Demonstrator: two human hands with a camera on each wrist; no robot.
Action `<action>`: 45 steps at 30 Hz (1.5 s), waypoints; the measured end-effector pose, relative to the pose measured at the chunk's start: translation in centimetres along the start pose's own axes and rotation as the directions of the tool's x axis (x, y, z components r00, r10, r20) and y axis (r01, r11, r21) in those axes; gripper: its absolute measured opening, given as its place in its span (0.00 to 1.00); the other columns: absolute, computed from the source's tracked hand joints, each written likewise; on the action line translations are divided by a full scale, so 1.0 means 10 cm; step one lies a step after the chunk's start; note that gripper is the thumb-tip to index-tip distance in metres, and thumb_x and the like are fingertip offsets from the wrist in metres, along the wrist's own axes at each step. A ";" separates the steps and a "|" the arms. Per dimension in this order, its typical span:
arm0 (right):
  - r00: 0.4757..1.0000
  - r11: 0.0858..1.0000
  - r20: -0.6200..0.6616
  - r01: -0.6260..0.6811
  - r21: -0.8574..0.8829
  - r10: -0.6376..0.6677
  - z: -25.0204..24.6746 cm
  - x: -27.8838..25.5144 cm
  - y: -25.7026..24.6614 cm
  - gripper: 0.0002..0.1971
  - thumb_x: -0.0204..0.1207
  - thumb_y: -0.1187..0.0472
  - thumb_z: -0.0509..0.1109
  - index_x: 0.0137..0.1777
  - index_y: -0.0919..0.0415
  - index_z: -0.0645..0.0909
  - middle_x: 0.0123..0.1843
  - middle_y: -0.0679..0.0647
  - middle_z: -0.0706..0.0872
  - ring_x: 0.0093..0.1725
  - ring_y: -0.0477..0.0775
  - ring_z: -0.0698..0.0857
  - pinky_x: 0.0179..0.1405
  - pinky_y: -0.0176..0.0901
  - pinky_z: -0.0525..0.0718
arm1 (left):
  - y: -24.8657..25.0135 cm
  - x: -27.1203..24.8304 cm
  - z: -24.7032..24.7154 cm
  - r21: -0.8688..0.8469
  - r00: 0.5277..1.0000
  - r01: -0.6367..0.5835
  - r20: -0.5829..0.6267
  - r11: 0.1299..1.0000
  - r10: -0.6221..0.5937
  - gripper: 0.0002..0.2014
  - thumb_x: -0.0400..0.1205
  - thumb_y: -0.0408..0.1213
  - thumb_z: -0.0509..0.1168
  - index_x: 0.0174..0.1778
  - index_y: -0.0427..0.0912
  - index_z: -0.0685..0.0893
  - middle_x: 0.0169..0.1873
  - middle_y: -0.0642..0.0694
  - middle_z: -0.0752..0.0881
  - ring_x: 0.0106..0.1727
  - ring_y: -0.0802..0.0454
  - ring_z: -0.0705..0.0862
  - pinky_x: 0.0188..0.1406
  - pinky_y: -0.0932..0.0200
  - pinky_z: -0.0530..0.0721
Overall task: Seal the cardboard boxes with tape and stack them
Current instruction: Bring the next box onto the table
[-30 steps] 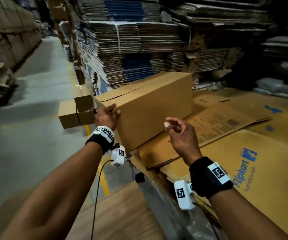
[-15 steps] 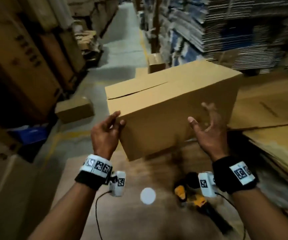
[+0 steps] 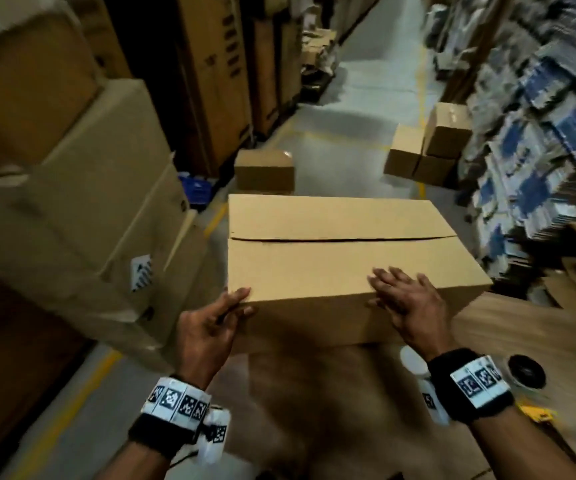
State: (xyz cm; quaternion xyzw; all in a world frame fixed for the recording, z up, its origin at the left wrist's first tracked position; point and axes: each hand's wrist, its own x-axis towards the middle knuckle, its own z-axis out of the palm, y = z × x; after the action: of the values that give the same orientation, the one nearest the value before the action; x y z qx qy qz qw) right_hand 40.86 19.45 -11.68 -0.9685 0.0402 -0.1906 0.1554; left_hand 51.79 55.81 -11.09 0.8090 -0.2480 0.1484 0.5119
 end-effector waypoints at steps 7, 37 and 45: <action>0.997 0.998 0.058 0.052 -0.046 -0.049 0.38 -0.29 -0.56 0.27 0.78 0.58 0.80 0.77 0.44 0.81 0.78 0.40 0.77 0.81 0.54 0.77 0.76 0.67 0.74 | -0.41 -0.59 -0.43 -0.218 0.951 0.306 0.107 0.927 -0.289 0.30 0.82 0.23 0.74 0.64 0.68 0.91 0.56 0.54 0.94 0.54 0.52 0.95 0.63 0.41 0.91; 0.283 0.350 0.346 -0.925 -0.146 0.894 -0.24 -2.62 2.26 0.21 0.72 0.55 0.79 0.64 0.59 0.84 0.63 0.67 0.90 0.64 0.70 0.87 0.55 0.53 0.83 | 1.09 0.29 2.80 0.661 0.669 -0.219 0.637 0.717 -0.383 0.59 0.74 0.86 0.30 0.93 0.45 0.46 0.93 0.41 0.41 0.93 0.45 0.38 0.87 0.26 0.38; 0.306 0.278 0.377 -0.952 0.129 0.874 -0.28 -2.68 2.39 0.12 0.67 0.53 0.86 0.45 0.53 0.87 0.45 0.55 0.93 0.43 0.59 0.90 0.38 0.47 0.85 | 1.12 0.22 2.79 0.648 0.648 -0.243 0.662 0.722 -0.377 0.63 0.69 0.90 0.32 0.93 0.47 0.44 0.92 0.43 0.39 0.93 0.46 0.39 0.88 0.28 0.40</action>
State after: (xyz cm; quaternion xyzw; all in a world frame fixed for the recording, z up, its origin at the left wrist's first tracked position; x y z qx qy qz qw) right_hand 14.60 -0.37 -26.33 -0.7390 0.5409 0.0452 0.3990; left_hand 47.03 26.18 -13.56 0.9321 -0.3314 -0.1438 0.0266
